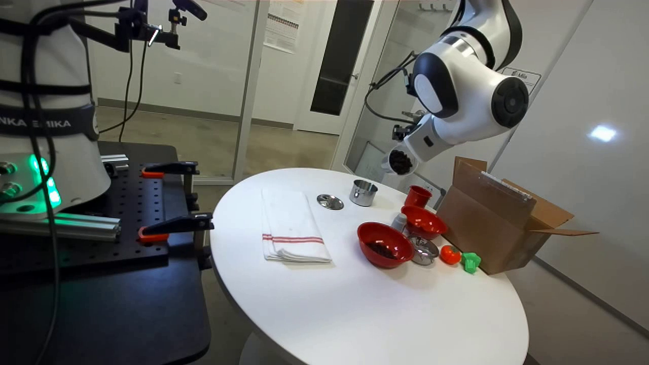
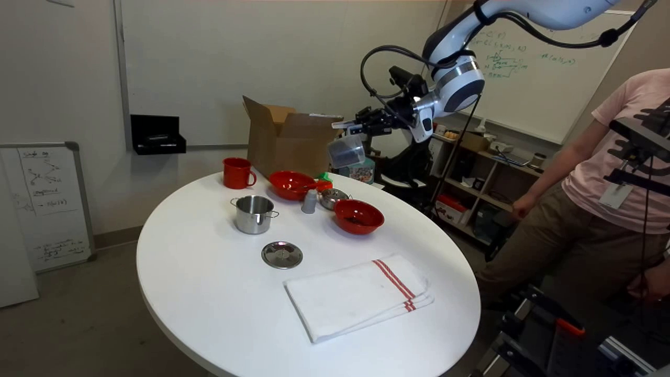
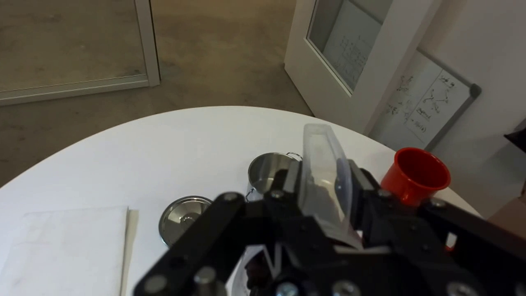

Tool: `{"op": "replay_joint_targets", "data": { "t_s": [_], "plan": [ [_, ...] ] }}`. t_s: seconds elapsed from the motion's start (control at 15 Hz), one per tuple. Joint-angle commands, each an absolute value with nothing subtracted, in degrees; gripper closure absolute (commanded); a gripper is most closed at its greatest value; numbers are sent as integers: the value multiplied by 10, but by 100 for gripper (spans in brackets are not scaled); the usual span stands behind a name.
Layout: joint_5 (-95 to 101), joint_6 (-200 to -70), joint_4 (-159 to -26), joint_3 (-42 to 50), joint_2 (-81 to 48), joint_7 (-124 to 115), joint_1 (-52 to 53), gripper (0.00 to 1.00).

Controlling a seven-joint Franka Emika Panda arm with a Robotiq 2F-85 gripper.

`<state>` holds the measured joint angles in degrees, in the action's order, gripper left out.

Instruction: Pour some of the things in the jug into the bowl

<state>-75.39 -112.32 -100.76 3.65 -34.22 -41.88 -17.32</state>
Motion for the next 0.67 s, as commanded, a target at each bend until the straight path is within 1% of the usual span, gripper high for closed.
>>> {"op": "replay_joint_targets", "data": {
  "t_s": [0.0,0.2,0.27,0.6],
  "plan": [
    [-762,-1114,-1005,61,-345,-418,-154,73],
    [-761,-1115,-1005,64,-346,-418,-152,73],
    [-761,-1115,-1005,64,-346,-418,-152,93],
    [-779,-1104,-990,75,-372,-438,-167,93]
  ]
}}
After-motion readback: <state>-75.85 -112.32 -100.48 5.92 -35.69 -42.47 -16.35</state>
